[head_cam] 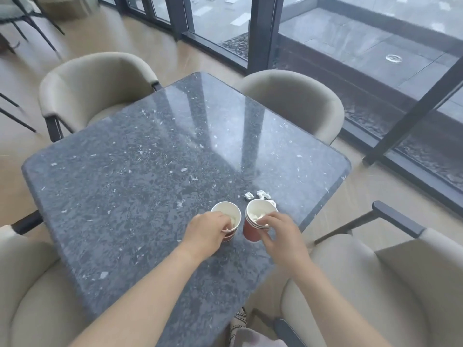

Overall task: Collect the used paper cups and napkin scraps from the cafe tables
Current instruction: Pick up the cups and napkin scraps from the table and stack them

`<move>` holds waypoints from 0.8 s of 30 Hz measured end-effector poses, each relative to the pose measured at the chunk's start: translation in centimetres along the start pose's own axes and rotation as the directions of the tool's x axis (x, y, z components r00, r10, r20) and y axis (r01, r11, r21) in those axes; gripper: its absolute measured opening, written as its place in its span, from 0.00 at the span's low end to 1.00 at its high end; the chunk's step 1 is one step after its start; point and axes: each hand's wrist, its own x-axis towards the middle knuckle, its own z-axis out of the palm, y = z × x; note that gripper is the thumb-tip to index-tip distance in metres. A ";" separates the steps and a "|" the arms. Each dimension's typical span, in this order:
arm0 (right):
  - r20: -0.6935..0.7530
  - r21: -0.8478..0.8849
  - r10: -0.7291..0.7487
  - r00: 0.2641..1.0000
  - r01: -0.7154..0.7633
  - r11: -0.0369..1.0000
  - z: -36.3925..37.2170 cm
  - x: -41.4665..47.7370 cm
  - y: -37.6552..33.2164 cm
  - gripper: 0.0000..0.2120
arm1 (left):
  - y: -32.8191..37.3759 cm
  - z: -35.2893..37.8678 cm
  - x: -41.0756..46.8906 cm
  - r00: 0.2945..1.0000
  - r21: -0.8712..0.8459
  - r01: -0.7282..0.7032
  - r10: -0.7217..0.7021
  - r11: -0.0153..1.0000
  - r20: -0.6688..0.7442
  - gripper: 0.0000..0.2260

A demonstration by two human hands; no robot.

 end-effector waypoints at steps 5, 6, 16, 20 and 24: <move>0.109 -0.027 0.045 0.993 -0.042 0.999 2.3 1.3 1.1 0.05 | -0.8 1.5 0.5 0.998 0.001 0.052 -0.052 0.999 0.034 0.08; 0.131 -0.037 0.056 0.990 -0.052 0.998 2.7 1.6 1.3 0.06 | -0.8 1.7 0.8 0.997 -0.013 0.070 -0.070 0.997 0.025 0.08; 0.087 -0.004 0.031 0.996 -0.031 1.000 2.0 4.1 1.8 0.09 | -0.6 0.5 4.4 0.993 -0.087 0.053 -0.062 0.995 -0.100 0.06; 0.029 0.005 0.058 0.998 -0.058 0.998 0.8 5.8 2.9 0.08 | -0.3 0.3 6.6 0.992 -0.095 0.026 -0.037 0.995 -0.117 0.09; 0.043 -0.027 0.110 0.993 -0.109 0.994 0.2 7.7 4.8 0.07 | 0.2 1.4 8.6 0.993 -0.131 0.029 -0.044 0.991 -0.112 0.11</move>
